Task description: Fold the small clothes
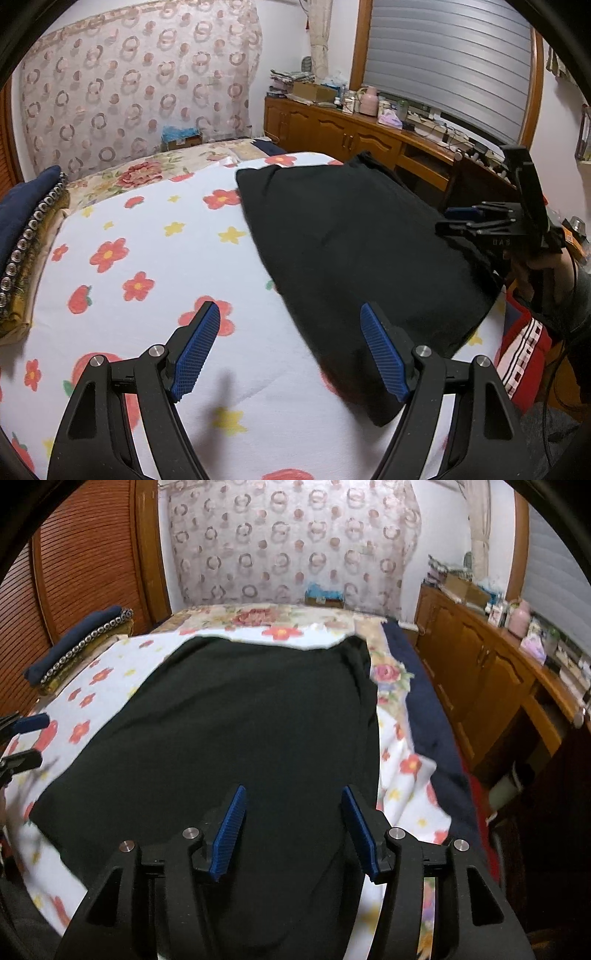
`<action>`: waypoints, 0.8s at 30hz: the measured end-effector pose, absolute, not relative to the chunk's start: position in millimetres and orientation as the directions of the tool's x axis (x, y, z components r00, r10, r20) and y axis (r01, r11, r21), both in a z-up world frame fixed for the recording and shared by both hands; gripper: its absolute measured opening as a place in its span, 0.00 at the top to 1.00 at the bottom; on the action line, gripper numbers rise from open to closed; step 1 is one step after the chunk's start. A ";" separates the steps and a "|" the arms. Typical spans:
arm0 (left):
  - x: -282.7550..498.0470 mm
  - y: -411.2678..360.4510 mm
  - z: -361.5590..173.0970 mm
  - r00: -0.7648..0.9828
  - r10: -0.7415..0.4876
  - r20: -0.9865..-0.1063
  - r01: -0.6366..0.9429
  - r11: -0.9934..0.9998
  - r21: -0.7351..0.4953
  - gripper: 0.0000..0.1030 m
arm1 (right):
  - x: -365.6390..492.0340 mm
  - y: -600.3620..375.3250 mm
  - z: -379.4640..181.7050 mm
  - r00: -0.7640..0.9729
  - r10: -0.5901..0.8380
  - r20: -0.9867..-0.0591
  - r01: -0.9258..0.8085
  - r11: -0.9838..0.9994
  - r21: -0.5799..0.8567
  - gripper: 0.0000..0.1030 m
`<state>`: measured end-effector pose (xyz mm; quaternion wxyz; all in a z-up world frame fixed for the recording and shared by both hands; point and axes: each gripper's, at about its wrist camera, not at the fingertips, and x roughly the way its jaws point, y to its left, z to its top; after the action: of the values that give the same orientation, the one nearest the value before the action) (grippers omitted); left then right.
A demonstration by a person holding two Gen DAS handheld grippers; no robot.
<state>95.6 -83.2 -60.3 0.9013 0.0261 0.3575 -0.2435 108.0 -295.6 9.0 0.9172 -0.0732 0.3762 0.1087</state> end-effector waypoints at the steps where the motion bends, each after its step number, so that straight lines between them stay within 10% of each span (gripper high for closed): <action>1: 95.1 -86.1 -61.7 0.621 -0.420 -0.662 0.463 0.878 -0.122 0.23 | 105.5 -298.9 7.4 0.692 0.131 -0.710 -0.246 0.967 -0.062 0.45; 24: 93.7 -105.7 -72.6 0.569 -0.419 -0.708 0.476 0.869 -0.131 0.23 | 62.3 -312.0 5.1 0.639 0.157 -0.753 -0.227 0.974 0.011 0.45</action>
<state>93.7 -105.7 -72.6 0.8849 0.0371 0.3893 -0.2529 62.3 -312.0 5.1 0.9042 -0.0423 0.4115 0.1062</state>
